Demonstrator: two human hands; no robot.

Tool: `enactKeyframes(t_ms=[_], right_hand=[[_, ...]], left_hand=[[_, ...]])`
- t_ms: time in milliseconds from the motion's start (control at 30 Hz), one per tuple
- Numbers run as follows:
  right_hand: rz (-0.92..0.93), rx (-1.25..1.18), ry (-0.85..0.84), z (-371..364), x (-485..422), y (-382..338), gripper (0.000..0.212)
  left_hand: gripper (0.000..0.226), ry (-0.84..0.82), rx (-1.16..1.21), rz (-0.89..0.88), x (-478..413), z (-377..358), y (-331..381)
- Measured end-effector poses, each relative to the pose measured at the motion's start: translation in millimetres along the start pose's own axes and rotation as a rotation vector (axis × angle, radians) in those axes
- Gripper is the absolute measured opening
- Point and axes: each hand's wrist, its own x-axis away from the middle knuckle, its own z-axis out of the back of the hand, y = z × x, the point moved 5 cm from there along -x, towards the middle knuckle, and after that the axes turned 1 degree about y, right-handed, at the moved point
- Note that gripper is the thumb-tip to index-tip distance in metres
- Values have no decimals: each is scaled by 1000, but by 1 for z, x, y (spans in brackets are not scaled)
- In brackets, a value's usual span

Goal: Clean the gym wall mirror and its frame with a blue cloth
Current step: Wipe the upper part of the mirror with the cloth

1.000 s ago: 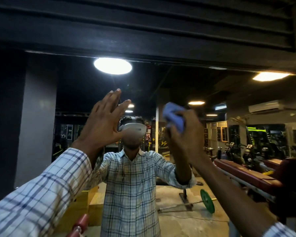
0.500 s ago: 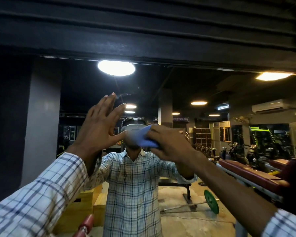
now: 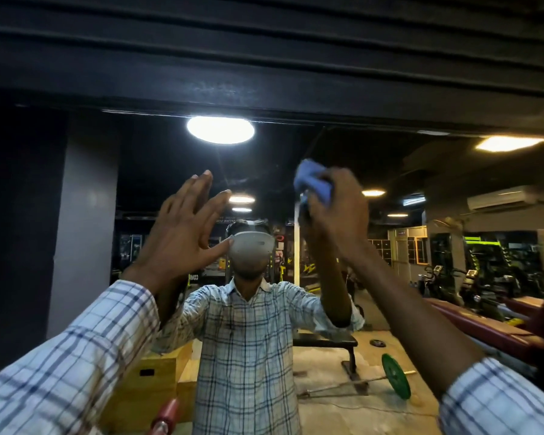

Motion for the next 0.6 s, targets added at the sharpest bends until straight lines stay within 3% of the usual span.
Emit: enactKeyframes(t_ms=[33,67,200,233,267,333,400,433,533,600], right_hand=[[-99,-29,62,0,-5,4,37],[-72,-47,38,-5,-6,-2,37],[645,105,-490,-53,32,-48,32],[645,126,-476,-53,24,-46,32],[543,106,-359,-48,6,-40,32],[171,50,-28,-23,-34,-23,34],[-83,-1,110,-17,-53,-10,38],[-70,-14,67,-24,-54,-16,38],[406,59,-333,-56,-26,-56,30],[539,116,-368,-55,-29,-55,29]], left_hand=[[92,1,1,5,0,1,-2],[92,1,-1,5,0,2,-3],[93,17,-13,-4,1,3,-10],[92,24,-9,1,1,4,-13],[92,26,-7,0,2,4,-16],[91,34,-10,-10,3,4,-20],[90,35,-18,-19,3,4,-22],[90,34,-22,-21,2,4,-22],[91,40,-15,-19,3,4,-22],[91,45,-8,-4,4,3,-23]])
